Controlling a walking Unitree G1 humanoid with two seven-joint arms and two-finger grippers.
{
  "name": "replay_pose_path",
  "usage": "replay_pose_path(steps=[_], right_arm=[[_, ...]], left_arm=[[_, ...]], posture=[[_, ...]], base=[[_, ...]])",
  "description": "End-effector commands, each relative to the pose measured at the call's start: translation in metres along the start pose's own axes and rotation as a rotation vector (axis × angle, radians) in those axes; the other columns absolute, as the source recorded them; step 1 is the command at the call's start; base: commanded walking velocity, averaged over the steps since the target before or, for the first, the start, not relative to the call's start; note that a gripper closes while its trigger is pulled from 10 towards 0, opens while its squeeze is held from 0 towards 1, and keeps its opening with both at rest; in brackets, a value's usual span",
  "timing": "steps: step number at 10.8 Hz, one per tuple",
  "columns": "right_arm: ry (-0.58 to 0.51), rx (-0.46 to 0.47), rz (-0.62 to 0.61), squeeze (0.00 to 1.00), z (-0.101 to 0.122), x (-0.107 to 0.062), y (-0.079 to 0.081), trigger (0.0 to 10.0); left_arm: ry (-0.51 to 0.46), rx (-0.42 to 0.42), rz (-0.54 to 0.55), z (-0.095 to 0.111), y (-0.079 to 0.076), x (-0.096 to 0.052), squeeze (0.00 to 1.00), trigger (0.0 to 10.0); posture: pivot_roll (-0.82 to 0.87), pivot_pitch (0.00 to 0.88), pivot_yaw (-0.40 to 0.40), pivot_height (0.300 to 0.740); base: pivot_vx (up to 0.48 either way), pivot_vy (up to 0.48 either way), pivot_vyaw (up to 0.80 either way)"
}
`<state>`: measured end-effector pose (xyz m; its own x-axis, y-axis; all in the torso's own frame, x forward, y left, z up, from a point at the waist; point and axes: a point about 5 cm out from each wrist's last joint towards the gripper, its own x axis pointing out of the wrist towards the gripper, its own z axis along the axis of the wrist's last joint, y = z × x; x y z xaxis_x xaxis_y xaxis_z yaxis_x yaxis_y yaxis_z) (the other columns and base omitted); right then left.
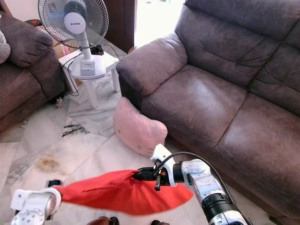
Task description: Move the pillow to the sofa from floor
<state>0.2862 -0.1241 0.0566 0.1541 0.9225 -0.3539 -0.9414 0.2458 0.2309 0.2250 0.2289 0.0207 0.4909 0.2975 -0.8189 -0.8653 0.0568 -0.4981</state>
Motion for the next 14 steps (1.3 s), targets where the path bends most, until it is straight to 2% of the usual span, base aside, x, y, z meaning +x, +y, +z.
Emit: replay_pose_path(steps=[1, 4, 6, 8, 10, 11, 14], right_arm=[[-0.053, -0.066, 0.003, 0.0, 0.017, -0.001, -0.004, 10.0], [-0.054, -0.066, 0.003, 0.0, 0.018, -0.002, -0.004, 10.0], [-0.053, -0.068, -0.01, 0.0, 0.018, -0.008, -0.006, 10.0], [-0.051, -0.066, -0.014, 0.0, 0.017, -0.01, -0.006, 10.0], [-0.045, -0.065, -0.01, 0.0, 0.017, -0.009, -0.006, 10.0], [-0.042, -0.067, -0.006, 0.0, 0.017, -0.009, -0.006, 10.0], [-0.033, -0.065, -0.008, 0.0, 0.016, -0.01, -0.006, 10.0]], left_arm=[[0.051, -0.002, 0.059, -0.021, 0.015, 0.002, 0.0, 10.0], [0.034, -0.013, 0.084, -0.013, 0.021, 0.02, 0.0, 10.0], [-0.013, -0.014, 0.076, 0.003, 0.024, 0.03, 0.0, 10.0], [-0.142, 0.008, -0.079, 0.022, -0.003, 0.023, 0.0, 10.0], [-0.083, 0.024, -0.055, 0.018, -0.001, 0.028, 0.0, 10.0], [-0.011, 0.069, -0.088, 0.004, -0.001, 0.029, 0.0, 10.0], [0.019, 0.1, -0.104, -0.006, -0.003, 0.022, 0.0, 10.0]], posture=[[0.19, 0.162, -0.073, 0.74], [0.18, 0.162, -0.075, 0.74], [0.17, 0.163, -0.075, 0.74], [0.17, 0.166, -0.082, 0.74], [0.17, 0.165, -0.084, 0.74], [0.17, 0.165, -0.086, 0.74], [0.17, 0.165, -0.087, 0.74]], base=[[0.0, 0.0, 0.0], [0.0, 0.0, 0.0], [0.0, 0.0, 0.0], [0.0, 0.0, 0.0], [0.0, 0.0, 0.0], [0.0, 0.0, 0.0], [0.0, 0.0, 0.0]])
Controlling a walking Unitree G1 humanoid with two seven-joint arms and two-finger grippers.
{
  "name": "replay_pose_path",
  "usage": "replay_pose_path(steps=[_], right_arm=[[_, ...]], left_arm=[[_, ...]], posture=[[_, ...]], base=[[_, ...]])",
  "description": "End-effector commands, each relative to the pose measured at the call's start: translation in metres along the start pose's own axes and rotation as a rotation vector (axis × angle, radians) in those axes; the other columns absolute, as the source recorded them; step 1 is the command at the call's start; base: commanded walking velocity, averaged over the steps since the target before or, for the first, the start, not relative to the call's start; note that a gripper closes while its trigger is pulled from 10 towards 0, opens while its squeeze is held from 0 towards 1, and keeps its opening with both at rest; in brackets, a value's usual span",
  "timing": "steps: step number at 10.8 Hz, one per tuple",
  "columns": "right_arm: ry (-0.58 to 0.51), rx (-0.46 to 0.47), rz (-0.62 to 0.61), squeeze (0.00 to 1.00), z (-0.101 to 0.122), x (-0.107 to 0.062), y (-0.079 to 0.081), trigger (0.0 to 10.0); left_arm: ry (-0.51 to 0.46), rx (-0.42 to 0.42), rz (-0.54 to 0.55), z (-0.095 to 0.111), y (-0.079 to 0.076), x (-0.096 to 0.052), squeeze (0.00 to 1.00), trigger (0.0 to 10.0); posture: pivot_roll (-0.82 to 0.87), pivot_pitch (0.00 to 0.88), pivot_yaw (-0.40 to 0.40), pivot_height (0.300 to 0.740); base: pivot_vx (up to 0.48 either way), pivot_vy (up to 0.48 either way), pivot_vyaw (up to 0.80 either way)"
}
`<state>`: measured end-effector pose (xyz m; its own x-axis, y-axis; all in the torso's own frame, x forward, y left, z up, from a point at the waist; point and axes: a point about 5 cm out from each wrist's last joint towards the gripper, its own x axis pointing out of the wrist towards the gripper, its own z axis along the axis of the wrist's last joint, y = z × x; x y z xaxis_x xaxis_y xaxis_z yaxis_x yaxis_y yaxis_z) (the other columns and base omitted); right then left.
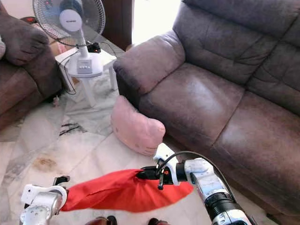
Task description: Move the pillow to the sofa from floor
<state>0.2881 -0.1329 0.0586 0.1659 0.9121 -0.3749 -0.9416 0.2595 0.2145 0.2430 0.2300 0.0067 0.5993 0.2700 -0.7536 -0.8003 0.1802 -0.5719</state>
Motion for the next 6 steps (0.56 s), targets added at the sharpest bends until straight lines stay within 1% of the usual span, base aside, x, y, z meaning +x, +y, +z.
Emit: replay_pose_path(steps=[1, 3, 4, 5, 6], right_arm=[[-0.052, -0.053, 0.008, 0.0, 0.016, -0.002, -0.003, 10.0], [-0.049, -0.052, 0.009, 0.0, 0.015, -0.001, -0.003, 10.0], [-0.047, -0.05, 0.008, 0.0, 0.014, -0.001, -0.003, 10.0], [-0.046, -0.049, 0.006, 0.0, 0.014, -0.001, -0.003, 10.0], [-0.046, -0.049, 0.006, 0.0, 0.014, -0.001, -0.003, 10.0]], left_arm=[[0.022, 0.031, 0.009, -0.005, 0.003, -0.005, 0.0, 10.0], [0.036, 0.036, 0.017, -0.009, 0.005, -0.01, 0.0, 10.0], [0.042, 0.063, 0.009, -0.01, 0.004, -0.016, 0.0, 10.0], [0.045, 0.068, 0.008, -0.011, 0.004, -0.017, 0.0, 10.0], [0.051, 0.061, 0.03, -0.012, 0.008, -0.014, 0.0, 10.0]], posture=[[0.17, 0.162, -0.085, 0.74], [0.17, 0.161, -0.083, 0.74], [0.17, 0.156, -0.082, 0.74], [0.18, 0.156, -0.082, 0.74], [0.18, 0.156, -0.082, 0.74]], base=[[0.0, 0.0, 0.0], [0.0, 0.0, 0.0], [0.0, 0.0, 0.0], [0.0, 0.0, 0.0], [0.0, 0.0, 0.0]])
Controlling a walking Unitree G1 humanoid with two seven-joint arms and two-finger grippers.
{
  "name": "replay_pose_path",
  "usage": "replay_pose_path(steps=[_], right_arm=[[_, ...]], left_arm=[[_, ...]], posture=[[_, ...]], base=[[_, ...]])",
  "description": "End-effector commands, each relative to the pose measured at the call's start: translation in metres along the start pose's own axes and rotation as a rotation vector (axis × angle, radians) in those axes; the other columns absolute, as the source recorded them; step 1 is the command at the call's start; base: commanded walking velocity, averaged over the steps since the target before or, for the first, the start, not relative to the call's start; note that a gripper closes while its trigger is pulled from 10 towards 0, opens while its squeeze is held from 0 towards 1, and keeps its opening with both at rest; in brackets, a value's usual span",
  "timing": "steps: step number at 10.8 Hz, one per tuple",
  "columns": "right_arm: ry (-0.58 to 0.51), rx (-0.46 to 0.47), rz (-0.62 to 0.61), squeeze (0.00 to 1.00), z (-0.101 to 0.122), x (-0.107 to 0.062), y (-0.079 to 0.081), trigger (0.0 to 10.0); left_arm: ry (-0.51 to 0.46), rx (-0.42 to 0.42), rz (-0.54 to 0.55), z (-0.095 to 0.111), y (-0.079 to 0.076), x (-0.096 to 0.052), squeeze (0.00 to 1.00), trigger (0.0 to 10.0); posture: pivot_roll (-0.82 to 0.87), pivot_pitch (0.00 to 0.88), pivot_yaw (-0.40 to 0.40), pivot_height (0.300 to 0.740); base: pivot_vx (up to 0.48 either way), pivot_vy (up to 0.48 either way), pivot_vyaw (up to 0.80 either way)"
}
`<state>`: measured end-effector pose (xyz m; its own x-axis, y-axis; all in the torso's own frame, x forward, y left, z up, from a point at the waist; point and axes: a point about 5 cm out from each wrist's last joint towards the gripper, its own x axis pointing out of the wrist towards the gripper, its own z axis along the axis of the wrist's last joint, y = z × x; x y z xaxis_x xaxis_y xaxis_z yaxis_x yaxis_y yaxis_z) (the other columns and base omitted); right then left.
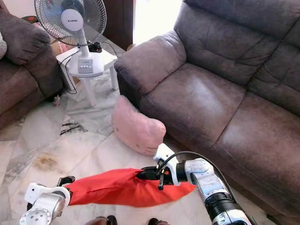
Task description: Move the pillow to the sofa from floor
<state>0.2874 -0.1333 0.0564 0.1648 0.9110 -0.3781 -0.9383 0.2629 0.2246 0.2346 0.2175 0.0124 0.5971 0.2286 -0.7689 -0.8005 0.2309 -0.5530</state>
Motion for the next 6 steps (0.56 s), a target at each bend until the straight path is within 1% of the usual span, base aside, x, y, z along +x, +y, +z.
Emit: replay_pose_path(steps=[1, 2, 3, 4, 5, 6], right_arm=[[-0.052, -0.06, 0.008, 0.0, 0.017, -0.001, -0.003, 10.0], [-0.051, -0.06, 0.007, 0.0, 0.017, -0.001, -0.003, 10.0], [-0.047, -0.061, 0.004, 0.0, 0.017, 0.0, -0.004, 10.0], [-0.047, -0.063, 0.004, 0.0, 0.017, 0.0, -0.004, 10.0], [-0.048, -0.063, 0.005, 0.0, 0.017, 0.0, -0.004, 10.0], [-0.048, -0.062, 0.005, 0.0, 0.017, 0.0, -0.004, 10.0]], left_arm=[[0.018, -0.019, 0.064, -0.004, 0.014, 0.004, 0.0, 10.0], [0.022, -0.02, 0.071, -0.005, 0.016, 0.004, 0.0, 10.0], [0.047, 0.009, 0.091, -0.01, 0.021, 0.008, 0.0, 10.0], [0.048, 0.023, 0.113, -0.011, 0.026, 0.012, 0.0, 10.0], [0.051, 0.028, 0.118, -0.011, 0.026, 0.013, 0.0, 10.0], [0.062, 0.064, 0.14, -0.013, 0.029, 0.015, 0.0, 10.0]], posture=[[0.17, 0.156, -0.081, 0.74], [0.17, 0.156, -0.082, 0.74], [0.18, 0.155, -0.084, 0.74], [0.18, 0.155, -0.084, 0.74], [0.18, 0.155, -0.084, 0.74], [0.17, 0.154, -0.082, 0.74]], base=[[0.0, 0.0, 0.0], [0.0, 0.0, 0.0], [0.0, 0.0, 0.0], [0.0, 0.0, 0.0], [0.0, 0.0, 0.0], [0.0, 0.0, 0.0]])
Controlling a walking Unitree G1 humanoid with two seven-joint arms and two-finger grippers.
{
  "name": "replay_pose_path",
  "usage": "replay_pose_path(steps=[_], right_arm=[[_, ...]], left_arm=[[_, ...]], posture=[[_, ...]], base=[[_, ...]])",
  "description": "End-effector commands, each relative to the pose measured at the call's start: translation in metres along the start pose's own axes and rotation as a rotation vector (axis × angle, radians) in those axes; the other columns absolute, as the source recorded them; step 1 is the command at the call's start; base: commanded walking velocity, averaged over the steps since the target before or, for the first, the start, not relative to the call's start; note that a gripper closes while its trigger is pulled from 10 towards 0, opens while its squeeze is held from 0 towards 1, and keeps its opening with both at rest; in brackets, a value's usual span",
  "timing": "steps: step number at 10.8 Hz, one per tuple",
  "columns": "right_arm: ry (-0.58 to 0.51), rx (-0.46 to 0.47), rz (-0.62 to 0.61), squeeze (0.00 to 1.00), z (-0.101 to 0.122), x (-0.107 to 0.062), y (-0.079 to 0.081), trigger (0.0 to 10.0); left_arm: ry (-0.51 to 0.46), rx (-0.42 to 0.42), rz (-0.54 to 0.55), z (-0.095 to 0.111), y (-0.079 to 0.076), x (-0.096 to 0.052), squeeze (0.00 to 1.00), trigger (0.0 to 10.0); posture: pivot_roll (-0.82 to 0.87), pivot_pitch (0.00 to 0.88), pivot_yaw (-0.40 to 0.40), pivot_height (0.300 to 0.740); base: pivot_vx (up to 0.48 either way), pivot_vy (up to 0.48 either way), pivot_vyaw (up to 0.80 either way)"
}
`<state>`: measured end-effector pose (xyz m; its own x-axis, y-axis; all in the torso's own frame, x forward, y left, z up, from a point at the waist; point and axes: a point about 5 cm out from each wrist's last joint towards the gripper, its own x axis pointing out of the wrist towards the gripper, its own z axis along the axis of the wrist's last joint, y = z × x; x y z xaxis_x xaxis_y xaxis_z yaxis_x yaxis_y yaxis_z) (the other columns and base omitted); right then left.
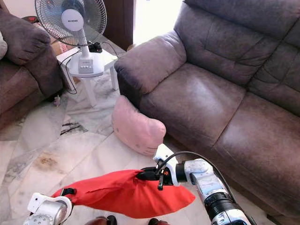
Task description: Move the pillow to the sofa from floor
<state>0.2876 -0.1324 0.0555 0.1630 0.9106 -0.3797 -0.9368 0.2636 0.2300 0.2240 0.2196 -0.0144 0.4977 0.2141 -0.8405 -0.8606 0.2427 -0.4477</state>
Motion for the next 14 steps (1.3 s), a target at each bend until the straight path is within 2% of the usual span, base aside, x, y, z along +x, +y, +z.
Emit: replay_pose_path(steps=[1, 2, 4, 6, 9, 11, 12, 13, 14], right_arm=[[-0.05, -0.066, 0.003, 0.0, 0.017, -0.001, -0.003, 10.0], [-0.048, -0.067, 0.006, 0.0, 0.017, -0.002, -0.003, 10.0], [-0.045, -0.068, 0.005, 0.0, 0.016, -0.003, -0.003, 10.0], [-0.043, -0.071, 0.009, 0.0, 0.017, -0.003, -0.003, 10.0], [-0.042, -0.074, 0.009, 0.0, 0.018, -0.005, -0.003, 10.0], [-0.04, -0.074, 0.006, 0.0, 0.018, -0.006, -0.004, 10.0], [-0.041, -0.074, 0.005, 0.0, 0.019, -0.006, -0.004, 10.0], [-0.041, -0.074, 0.005, 0.0, 0.019, -0.006, -0.004, 10.0], [-0.045, -0.074, 0.006, 0.0, 0.02, -0.008, -0.004, 10.0]], left_arm=[[0.016, 0.032, 0.033, -0.006, 0.006, 0.003, 0.0, 10.0], [-0.025, -0.003, 0.036, -0.001, 0.008, 0.006, 0.0, 10.0], [-0.108, -0.058, -0.038, 0.012, -0.002, 0.007, 0.0, 10.0], [-0.1, -0.04, -0.06, 0.014, -0.004, 0.012, 0.0, 10.0], [-0.024, 0.019, -0.052, -0.002, -0.002, 0.021, 0.0, 10.0], [-0.04, 0.028, -0.041, -0.004, 0.0, 0.024, 0.0, 10.0], [-0.046, 0.022, -0.046, -0.003, -0.001, 0.026, 0.0, 6.1], [-0.044, 0.024, -0.045, -0.002, -0.001, 0.028, 0.0, 0.0], [-0.045, 0.025, -0.042, -0.002, -0.001, 0.029, 0.0, 0.0]], posture=[[0.17, 0.154, -0.082, 0.74], [0.17, 0.156, -0.084, 0.74], [0.16, 0.158, -0.089, 0.74], [0.16, 0.158, -0.089, 0.74], [0.15, 0.158, -0.097, 0.74], [0.15, 0.158, -0.097, 0.74], [0.15, 0.158, -0.097, 0.74], [0.15, 0.158, -0.097, 0.74], [0.14, 0.16, -0.1, 0.74]], base=[[0.0, 0.0, 0.0], [0.0, 0.0, 0.0], [0.0, 0.0, 0.0], [0.0, 0.0, 0.0], [0.0, 0.0, 0.0], [0.0, 0.0, 0.0], [0.0, 0.0, 0.0], [0.0, 0.0, 0.0], [0.0, 0.0, 0.0]])
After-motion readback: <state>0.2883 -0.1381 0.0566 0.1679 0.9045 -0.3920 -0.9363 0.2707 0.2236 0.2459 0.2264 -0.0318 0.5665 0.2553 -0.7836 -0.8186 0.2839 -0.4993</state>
